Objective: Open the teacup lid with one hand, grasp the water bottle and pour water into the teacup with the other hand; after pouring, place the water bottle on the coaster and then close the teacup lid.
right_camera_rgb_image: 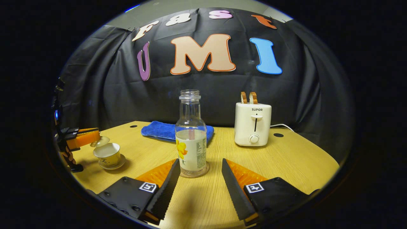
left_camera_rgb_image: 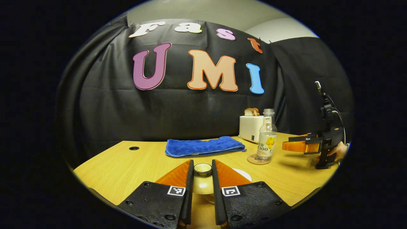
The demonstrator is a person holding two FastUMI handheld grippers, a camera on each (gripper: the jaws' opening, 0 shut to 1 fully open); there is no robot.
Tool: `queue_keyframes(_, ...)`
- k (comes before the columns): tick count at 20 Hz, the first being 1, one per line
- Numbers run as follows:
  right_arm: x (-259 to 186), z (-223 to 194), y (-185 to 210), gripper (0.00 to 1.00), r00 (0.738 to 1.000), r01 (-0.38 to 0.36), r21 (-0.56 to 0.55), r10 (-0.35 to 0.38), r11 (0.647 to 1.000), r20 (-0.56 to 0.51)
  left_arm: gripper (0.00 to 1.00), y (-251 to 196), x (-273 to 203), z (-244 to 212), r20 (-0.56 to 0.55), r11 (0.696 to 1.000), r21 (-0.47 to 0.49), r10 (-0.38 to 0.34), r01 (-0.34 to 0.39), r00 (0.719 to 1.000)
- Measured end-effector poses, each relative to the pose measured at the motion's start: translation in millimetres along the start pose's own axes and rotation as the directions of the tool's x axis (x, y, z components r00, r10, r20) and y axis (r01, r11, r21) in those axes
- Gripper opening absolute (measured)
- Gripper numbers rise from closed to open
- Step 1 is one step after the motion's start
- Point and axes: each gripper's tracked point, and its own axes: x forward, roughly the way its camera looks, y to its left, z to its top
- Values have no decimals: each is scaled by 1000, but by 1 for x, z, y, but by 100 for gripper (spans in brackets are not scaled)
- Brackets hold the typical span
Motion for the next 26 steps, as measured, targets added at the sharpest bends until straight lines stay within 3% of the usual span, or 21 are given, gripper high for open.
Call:
queue_keyframes(2, -3, 1, -2, 90, 1000, 1, -1, -1, 1000, 7, 27, -11, 4, -1, -5, 999, 6, -48, 48, 999)
queue_keyframes(6, -12, 3, 1, 81, 999, 0, -11, 0, 1000, 32, 27, -22, 8, -6, -41, 994, 31, -99, 101, 994)
queue_keyframes(7, -14, 3, 0, 86, 999, 1, -8, -1, 1000, 36, 27, -22, 8, -7, -51, 994, 34, -105, 106, 993)
queue_keyframes(10, -23, 7, -4, 85, 998, 13, 6, -14, 1000, 65, 27, -26, 9, -10, -72, 992, 42, -117, 121, 991)
queue_keyframes(11, -25, 9, -4, 81, 997, 16, 5, -17, 1000, 79, 27, -27, 10, -10, -78, 991, 44, -124, 128, 989)
queue_keyframes(12, -29, 10, -5, 85, 996, 20, 4, -20, 1000, 92, 27, -29, 11, -11, -84, 990, 49, -131, 135, 988)
queue_keyframes(13, -31, 11, -6, 81, 995, 23, 4, -23, 1000, 102, 27, -31, 11, -12, -91, 988, 52, -140, 145, 986)
queue_keyframes(15, -35, 13, -8, 85, 993, 25, 7, -26, 1000, 115, 27, -35, 12, -15, -108, 984, 62, -160, 167, 981)
queue_keyframes(18, -38, 13, -8, 89, 992, 25, 13, -26, 1000, 120, 27, -35, 12, -17, -125, 983, 72, -158, 168, 979)
queue_keyframes(19, -38, 14, -8, 85, 992, 26, 13, -28, 1000, 122, 27, -35, 12, -16, -123, 983, 72, -157, 166, 980)
queue_keyframes(26, -38, 15, -11, 85, 991, 38, 16, -40, 999, 130, 31, -31, 12, -18, -131, 987, 74, -129, 140, 983)
